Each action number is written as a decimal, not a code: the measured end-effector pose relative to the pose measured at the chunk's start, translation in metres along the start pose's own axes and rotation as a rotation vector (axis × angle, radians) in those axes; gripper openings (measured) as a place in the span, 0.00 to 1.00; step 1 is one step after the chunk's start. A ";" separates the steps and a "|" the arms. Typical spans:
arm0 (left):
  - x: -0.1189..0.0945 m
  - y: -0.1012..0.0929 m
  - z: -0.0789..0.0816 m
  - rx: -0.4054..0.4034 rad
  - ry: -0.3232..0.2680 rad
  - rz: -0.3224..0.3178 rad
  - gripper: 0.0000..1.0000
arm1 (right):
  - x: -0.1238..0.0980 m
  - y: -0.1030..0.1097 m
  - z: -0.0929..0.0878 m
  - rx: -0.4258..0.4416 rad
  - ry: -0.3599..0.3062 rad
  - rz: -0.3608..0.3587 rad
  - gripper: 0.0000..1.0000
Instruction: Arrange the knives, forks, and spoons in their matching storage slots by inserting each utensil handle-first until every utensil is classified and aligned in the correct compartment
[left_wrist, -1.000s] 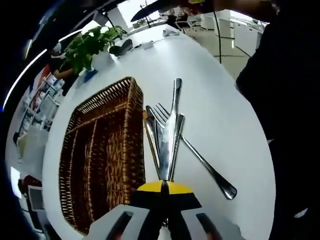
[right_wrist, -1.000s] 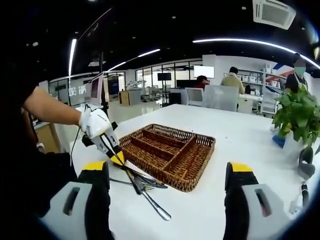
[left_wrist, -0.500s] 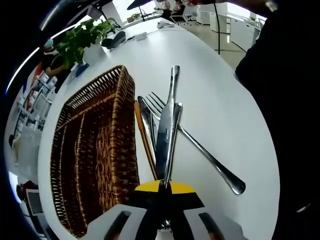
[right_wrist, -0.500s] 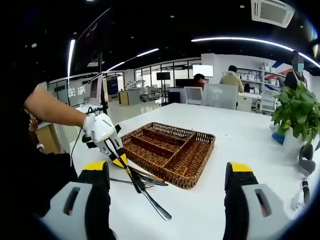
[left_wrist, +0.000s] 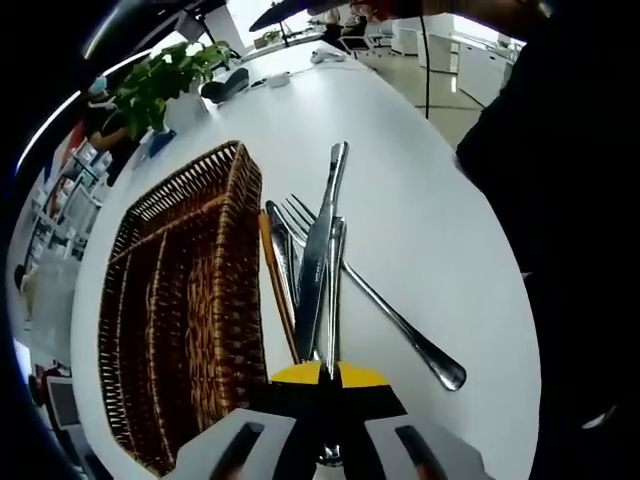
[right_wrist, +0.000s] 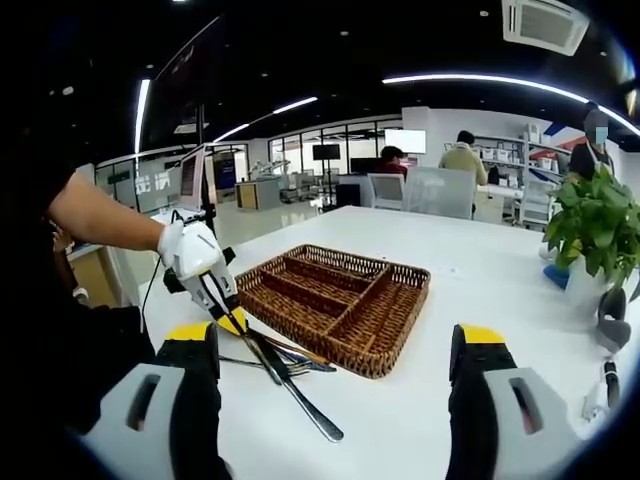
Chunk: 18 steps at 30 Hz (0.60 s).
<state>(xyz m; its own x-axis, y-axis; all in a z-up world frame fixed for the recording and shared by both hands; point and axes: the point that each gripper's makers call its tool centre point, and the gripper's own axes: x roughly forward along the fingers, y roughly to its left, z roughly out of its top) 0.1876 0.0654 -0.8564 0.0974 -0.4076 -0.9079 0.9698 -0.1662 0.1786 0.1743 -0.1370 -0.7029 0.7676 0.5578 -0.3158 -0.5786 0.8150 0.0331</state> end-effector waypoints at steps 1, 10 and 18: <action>-0.001 -0.003 0.001 -0.003 0.001 -0.007 0.01 | 0.000 0.000 0.000 0.000 0.000 0.001 0.97; 0.005 -0.024 -0.002 -0.042 0.035 -0.045 0.01 | 0.003 0.002 0.000 0.000 0.000 0.008 0.97; 0.005 -0.031 0.003 -0.042 -0.027 -0.075 0.02 | 0.002 0.001 -0.002 0.001 0.004 0.007 0.97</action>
<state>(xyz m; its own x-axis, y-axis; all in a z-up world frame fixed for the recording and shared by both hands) 0.1577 0.0659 -0.8651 0.0187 -0.4200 -0.9073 0.9828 -0.1592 0.0940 0.1746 -0.1349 -0.7053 0.7625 0.5627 -0.3194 -0.5835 0.8113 0.0362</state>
